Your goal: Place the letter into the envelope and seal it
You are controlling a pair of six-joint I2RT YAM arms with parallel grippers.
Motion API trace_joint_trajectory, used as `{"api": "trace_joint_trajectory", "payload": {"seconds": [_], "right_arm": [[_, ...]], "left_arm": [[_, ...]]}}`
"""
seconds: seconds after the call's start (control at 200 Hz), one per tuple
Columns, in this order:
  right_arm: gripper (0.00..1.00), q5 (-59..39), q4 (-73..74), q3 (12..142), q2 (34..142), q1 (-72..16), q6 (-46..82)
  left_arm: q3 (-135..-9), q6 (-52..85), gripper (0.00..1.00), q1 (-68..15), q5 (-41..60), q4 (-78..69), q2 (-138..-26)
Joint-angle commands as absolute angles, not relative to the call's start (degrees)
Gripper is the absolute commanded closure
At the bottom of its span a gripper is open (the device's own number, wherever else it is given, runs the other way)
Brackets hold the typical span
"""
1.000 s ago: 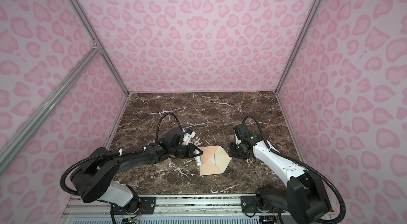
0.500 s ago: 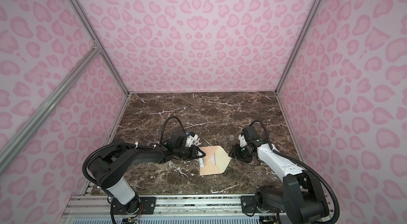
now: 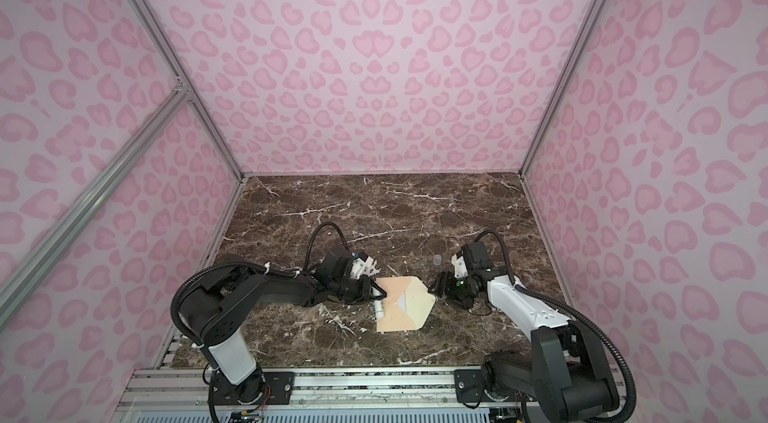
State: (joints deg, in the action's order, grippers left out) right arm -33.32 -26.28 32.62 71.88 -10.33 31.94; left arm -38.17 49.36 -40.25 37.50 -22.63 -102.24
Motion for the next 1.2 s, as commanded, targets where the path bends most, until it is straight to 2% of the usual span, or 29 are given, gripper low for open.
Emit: {"api": "trace_joint_trajectory", "payload": {"seconds": [0.0,0.56,1.01,1.1,1.195], "right_arm": [[0.33,-35.24,-23.49,31.78,72.15,-9.89,33.08],[0.34,-45.80,-14.39,29.36,74.51,-9.89,38.65],[0.47,-50.25,-9.98,29.72,75.32,-14.08,42.07],[0.47,-50.72,-8.12,29.61,75.17,-15.45,43.50],[0.42,-50.72,-7.38,30.10,75.38,-17.22,43.95]], "left_arm": [[-38.31,48.60,0.92,-40.21,36.91,-22.82,-102.84],[-38.32,48.20,0.93,-40.08,36.86,-22.50,-103.27],[-38.52,48.00,0.93,-40.01,36.83,-22.68,-103.80],[-38.47,47.95,0.93,-40.06,36.83,-22.66,-103.80],[-38.41,47.98,0.93,-39.96,36.83,-22.69,-103.88]]}}
